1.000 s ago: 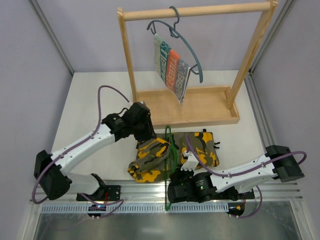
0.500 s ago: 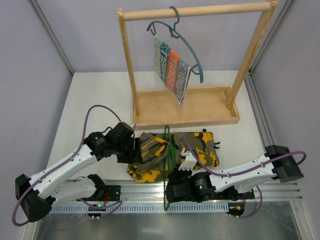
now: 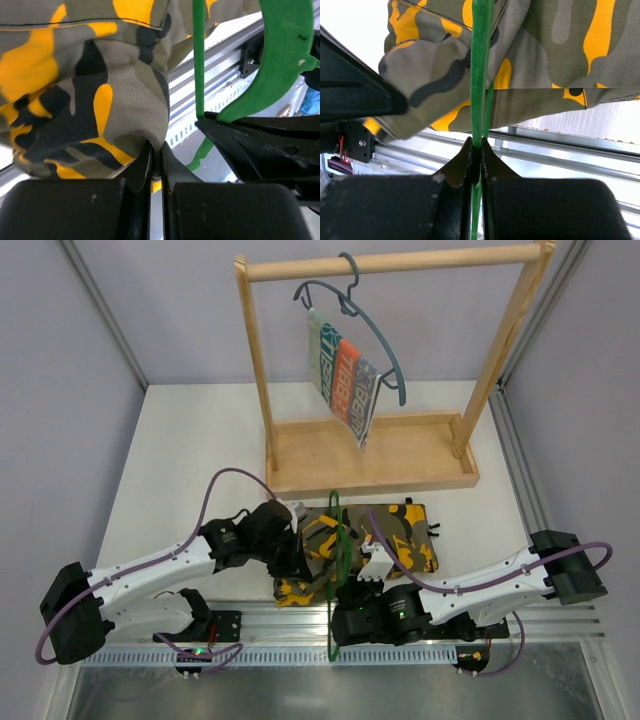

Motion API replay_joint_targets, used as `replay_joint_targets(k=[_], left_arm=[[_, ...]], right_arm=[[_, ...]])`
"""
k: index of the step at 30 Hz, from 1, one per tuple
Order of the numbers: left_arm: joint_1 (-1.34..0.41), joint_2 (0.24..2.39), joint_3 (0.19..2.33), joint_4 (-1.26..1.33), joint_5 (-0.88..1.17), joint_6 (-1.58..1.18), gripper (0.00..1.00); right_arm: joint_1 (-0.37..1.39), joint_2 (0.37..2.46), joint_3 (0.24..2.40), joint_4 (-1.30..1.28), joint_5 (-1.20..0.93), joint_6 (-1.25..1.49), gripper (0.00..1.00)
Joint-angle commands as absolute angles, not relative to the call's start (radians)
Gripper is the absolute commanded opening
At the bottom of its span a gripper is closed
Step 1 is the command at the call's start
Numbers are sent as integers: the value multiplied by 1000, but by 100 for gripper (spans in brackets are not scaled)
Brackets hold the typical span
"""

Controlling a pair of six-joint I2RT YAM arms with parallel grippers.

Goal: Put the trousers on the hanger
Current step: Place trousers on hanger

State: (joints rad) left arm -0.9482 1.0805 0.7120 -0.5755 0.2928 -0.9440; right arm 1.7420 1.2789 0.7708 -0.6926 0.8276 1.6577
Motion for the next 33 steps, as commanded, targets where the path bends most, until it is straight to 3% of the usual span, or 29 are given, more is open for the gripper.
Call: replay_joint_targets(k=[1, 10, 13, 14, 17, 24, 27, 33], left_arm=[[-980, 1095, 646, -290, 344, -1072, 0], [-1144, 1245, 597, -45, 224, -1146, 0], [-1180, 1275, 600, -18, 218, -1166, 12], [-1181, 1266, 598, -35, 210, -1181, 22], [-1180, 1200, 647, -232, 109, -1187, 40], [-1163, 1072, 894, -760, -184, -1146, 49], [-1151, 1055, 917, -781, -204, -1128, 48], [-1144, 1101, 790, -602, -48, -1143, 4]], right_arm=[[1756, 1275, 825, -655, 908, 1671, 4], [1773, 1281, 850, -653, 922, 1683, 4], [1781, 1285, 856, -672, 923, 1695, 4], [1781, 1284, 856, -683, 925, 1709, 4], [1789, 1279, 845, -698, 930, 1729, 4], [1805, 1282, 844, -716, 940, 1756, 4], [1812, 1282, 839, -715, 945, 1763, 4], [1815, 1275, 847, -704, 954, 1753, 4]])
